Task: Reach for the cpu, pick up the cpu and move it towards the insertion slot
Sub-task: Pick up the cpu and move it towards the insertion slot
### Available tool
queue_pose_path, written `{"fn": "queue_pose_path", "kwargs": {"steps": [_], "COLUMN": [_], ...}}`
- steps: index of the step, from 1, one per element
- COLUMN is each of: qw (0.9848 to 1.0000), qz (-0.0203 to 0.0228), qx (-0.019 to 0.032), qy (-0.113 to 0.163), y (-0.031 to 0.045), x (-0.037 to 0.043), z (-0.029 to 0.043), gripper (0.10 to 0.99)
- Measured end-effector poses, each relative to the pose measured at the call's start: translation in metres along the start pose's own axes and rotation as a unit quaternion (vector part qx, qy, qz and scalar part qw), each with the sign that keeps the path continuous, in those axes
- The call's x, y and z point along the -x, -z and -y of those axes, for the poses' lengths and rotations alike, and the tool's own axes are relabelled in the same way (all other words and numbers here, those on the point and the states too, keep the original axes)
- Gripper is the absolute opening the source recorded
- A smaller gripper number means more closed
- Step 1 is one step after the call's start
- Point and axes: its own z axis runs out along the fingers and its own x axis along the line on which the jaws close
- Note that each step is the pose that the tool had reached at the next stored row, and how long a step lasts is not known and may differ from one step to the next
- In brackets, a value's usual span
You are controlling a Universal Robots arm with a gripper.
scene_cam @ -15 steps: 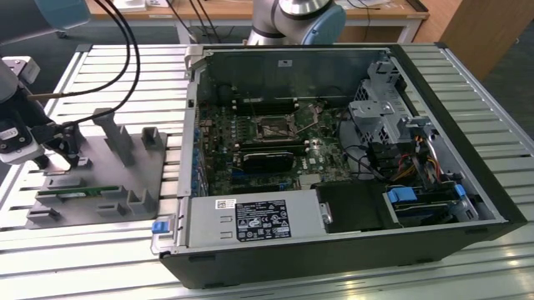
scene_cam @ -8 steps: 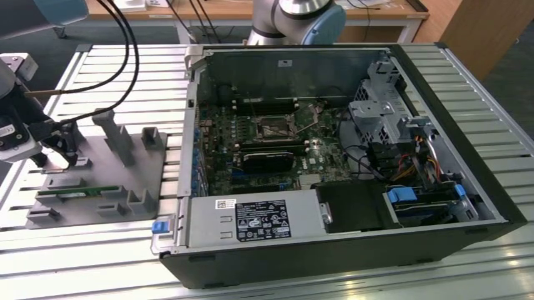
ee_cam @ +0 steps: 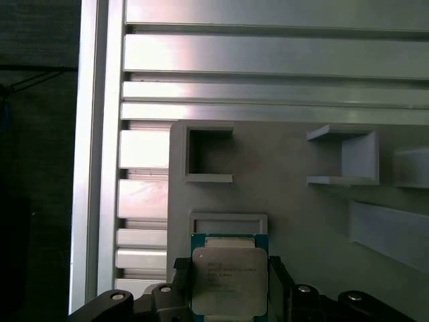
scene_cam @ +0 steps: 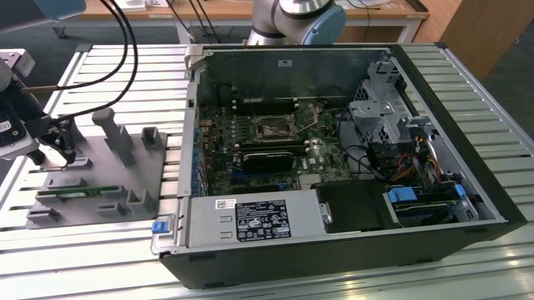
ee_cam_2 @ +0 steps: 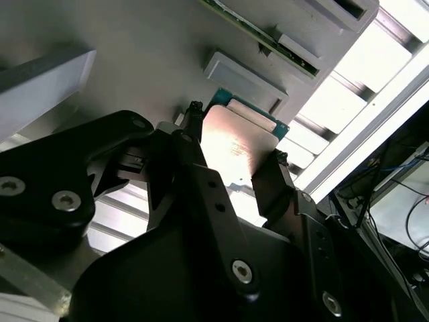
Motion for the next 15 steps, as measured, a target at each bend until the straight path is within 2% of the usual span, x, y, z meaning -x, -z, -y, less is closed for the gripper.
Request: {"fn": "queue_pose_path", "kwargs": {"steps": [15], "qw": [1.0], "qz": [0.0001], "qx": [0.0], "qy": [0.0], "y": [0.0089], "x": [-0.0001], "z": [-0.0004], "gripper": [0.541]}}
